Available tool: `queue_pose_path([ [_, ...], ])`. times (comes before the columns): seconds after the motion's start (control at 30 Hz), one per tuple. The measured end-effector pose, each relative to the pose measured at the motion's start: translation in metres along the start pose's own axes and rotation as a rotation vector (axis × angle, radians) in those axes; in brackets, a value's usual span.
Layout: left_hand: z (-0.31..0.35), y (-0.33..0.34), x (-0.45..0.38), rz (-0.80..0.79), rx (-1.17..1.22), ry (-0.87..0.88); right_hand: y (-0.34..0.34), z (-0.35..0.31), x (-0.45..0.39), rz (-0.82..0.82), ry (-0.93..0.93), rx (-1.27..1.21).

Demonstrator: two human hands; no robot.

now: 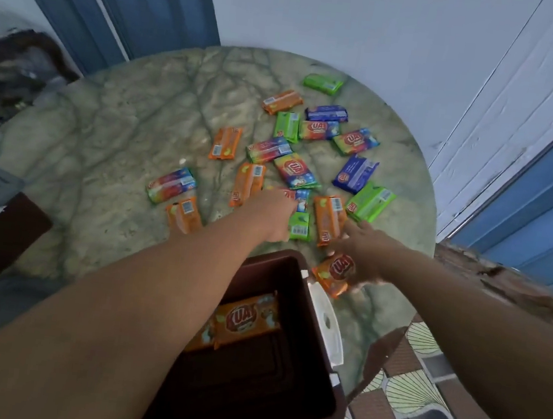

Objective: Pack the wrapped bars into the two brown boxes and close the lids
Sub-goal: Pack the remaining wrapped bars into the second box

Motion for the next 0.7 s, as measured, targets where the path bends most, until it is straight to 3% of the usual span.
queue_pose_path([
  [0.17,-0.006,0.028,-0.016,-0.136,-0.101,0.031,-0.002,-0.006,-0.016,0.146,0.013,-0.102],
  [0.5,-0.009,0.027,-0.026,-0.114,-0.144,0.046,0.000,-0.009,-0.023,0.145,0.007,-0.133],
  [0.7,-0.009,0.025,-0.021,-0.141,-0.160,0.086,-0.007,-0.011,-0.026,0.154,0.071,-0.310],
])
Point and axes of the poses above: each hand's wrist, its own x-axis away from the middle knuckle, its own y-axis out of the palm, z = x × y, the point moved 3 cm from there along -x, towards the middle knuckle, and after that the axes turned 15 degrees about y, right-handed, at the moved point
